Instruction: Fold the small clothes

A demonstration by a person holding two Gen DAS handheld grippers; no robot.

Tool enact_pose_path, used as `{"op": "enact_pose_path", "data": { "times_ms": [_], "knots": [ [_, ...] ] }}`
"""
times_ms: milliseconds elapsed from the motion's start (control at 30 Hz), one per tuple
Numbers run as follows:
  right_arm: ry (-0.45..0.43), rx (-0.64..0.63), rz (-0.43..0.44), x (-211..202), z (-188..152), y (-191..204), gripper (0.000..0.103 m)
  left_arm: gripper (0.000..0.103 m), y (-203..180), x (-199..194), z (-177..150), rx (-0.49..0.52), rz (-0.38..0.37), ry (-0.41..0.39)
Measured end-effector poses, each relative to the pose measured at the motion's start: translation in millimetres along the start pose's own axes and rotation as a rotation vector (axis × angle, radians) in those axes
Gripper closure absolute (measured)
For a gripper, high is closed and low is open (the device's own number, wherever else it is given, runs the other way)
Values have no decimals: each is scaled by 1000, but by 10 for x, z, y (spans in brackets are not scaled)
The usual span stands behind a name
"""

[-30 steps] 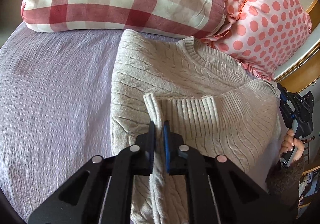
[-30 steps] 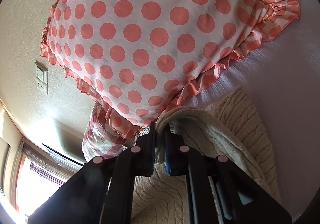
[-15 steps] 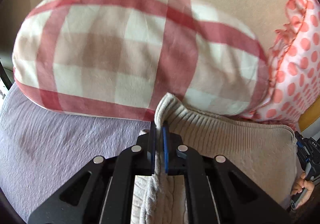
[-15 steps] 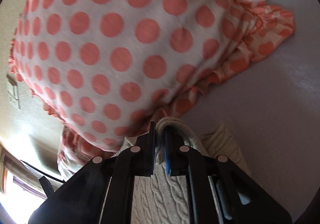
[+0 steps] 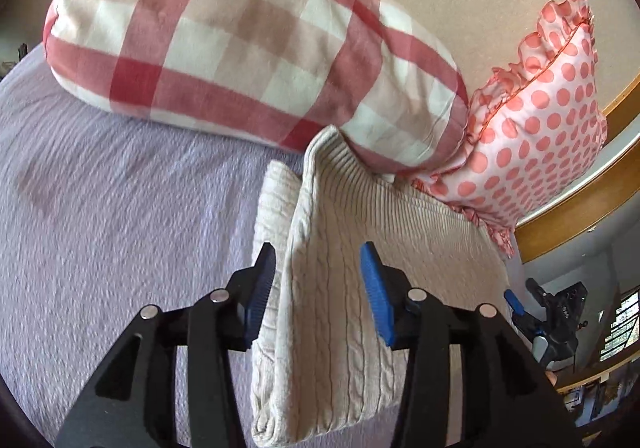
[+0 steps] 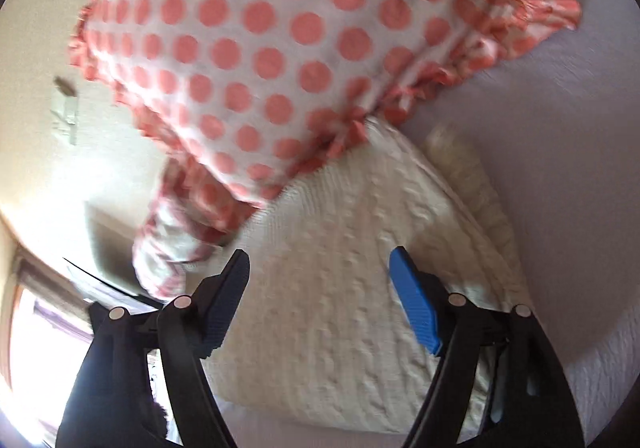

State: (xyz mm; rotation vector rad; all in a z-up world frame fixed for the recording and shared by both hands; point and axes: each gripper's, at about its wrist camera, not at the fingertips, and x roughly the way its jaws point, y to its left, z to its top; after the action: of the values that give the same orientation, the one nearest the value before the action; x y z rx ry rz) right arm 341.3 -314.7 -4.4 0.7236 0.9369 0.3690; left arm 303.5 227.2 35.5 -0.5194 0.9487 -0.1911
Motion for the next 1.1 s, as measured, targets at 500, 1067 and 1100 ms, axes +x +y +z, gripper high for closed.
{"op": "enact_pose_path", "data": {
  "times_ms": [500,1067,1100],
  "knots": [
    [-173,49,176,-417,-24,-189,30,87,177,347,-122,-148,-83,81],
    [-348,3,81,-899,164,-464,30,92,-3026,1602,-713,-202,-621,365],
    [-337,16,83,-896,196,-531,30,93,-3098,1693,-793,-218,-667,408]
  ]
}}
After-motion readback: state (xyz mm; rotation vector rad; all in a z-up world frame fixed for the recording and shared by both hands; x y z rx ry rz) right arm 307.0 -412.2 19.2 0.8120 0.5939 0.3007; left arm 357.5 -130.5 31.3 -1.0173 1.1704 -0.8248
